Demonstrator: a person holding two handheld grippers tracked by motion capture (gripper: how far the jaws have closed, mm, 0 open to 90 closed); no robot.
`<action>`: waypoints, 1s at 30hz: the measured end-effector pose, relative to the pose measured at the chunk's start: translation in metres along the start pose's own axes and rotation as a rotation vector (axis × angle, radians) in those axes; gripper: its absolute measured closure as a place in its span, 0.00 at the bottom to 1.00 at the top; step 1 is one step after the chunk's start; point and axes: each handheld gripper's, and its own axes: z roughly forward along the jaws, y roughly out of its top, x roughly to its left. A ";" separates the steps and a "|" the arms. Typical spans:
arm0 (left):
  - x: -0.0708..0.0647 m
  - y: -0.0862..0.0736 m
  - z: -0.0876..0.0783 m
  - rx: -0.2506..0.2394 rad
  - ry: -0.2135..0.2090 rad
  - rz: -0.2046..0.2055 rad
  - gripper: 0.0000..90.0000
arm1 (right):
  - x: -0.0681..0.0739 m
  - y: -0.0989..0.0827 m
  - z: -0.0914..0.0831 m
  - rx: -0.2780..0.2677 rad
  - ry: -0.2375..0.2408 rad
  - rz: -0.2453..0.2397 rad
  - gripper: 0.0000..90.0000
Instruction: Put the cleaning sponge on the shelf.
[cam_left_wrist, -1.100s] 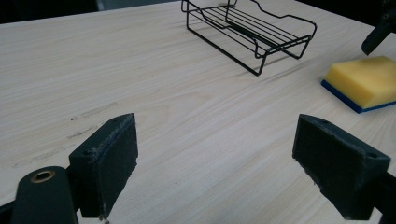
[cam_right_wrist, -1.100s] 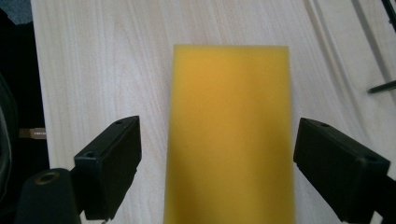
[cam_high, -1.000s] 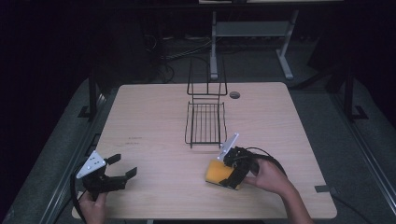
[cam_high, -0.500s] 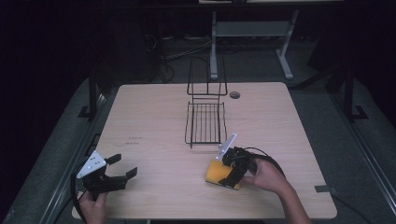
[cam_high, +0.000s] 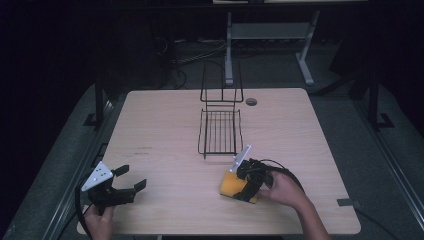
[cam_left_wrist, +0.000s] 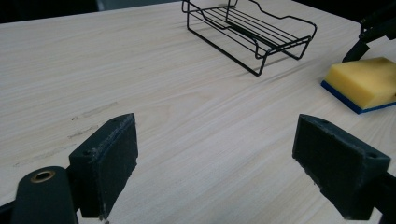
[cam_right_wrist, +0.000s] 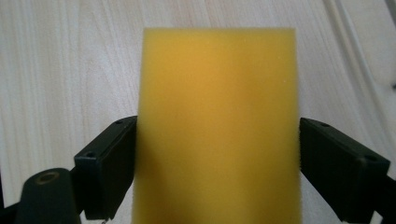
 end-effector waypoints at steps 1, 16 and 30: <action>0.000 0.000 0.000 0.000 0.000 0.000 0.15 | 0.000 0.000 0.001 0.001 -0.001 0.004 0.16; 0.000 0.000 0.000 -0.003 -0.001 -0.006 0.15 | 0.000 -0.005 0.004 0.004 0.012 0.006 0.21; -0.001 0.001 0.001 -0.004 -0.004 -0.006 0.15 | 0.001 0.001 -0.004 0.004 0.009 -0.023 0.24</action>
